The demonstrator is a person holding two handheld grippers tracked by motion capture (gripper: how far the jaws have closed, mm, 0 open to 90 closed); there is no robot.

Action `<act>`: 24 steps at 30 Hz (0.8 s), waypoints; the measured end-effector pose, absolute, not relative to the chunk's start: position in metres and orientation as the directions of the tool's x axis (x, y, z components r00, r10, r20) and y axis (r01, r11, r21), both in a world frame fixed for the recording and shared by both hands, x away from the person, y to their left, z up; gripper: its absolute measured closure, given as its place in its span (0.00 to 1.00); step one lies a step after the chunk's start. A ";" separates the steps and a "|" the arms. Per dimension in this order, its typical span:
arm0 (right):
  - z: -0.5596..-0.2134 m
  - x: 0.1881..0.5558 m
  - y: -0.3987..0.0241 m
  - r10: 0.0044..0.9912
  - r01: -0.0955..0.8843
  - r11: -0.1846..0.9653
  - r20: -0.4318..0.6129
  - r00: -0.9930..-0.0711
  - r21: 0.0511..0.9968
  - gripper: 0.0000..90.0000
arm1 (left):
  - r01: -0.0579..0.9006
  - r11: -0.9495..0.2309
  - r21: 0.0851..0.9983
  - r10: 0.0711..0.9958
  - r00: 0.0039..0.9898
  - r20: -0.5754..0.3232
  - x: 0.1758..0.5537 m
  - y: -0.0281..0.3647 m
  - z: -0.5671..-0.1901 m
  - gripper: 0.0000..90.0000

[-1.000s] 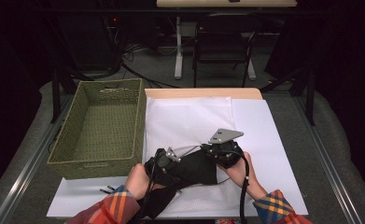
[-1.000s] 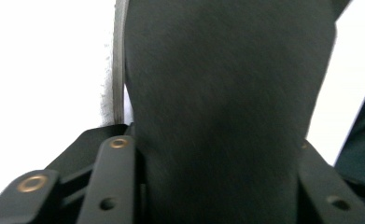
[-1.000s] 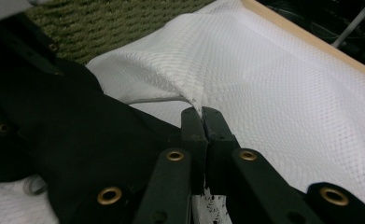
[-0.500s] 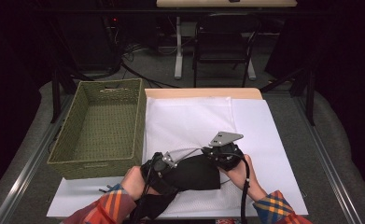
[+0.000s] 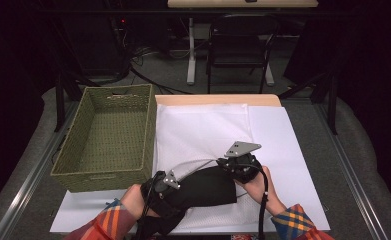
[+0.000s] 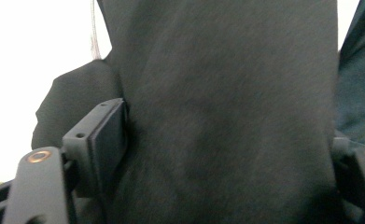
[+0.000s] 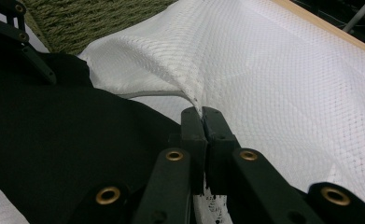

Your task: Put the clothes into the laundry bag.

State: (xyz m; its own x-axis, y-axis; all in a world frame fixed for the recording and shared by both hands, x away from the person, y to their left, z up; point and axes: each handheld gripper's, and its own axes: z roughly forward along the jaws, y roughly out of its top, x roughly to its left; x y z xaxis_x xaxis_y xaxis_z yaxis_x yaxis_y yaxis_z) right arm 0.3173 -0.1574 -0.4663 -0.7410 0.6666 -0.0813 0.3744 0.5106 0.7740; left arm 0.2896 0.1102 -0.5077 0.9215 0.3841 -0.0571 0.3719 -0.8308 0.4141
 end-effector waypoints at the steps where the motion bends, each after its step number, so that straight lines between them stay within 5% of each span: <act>1: -0.466 0.317 -0.157 0.666 0.373 0.513 -0.084 -0.742 0.773 0.98 | 0.357 -0.832 0.425 0.369 0.928 -0.056 0.288 0.111 -0.509 0.31; 8: -0.466 0.317 -0.156 0.663 0.373 0.514 -0.082 -0.744 0.773 0.98 | 0.358 -0.802 0.479 0.375 0.925 -0.064 0.287 0.118 -0.512 0.67; 24: -0.462 0.318 -0.157 0.668 0.372 0.503 -0.077 -0.741 0.780 0.98 | 0.426 -0.737 0.525 0.424 0.896 -0.131 0.285 0.119 -0.497 0.73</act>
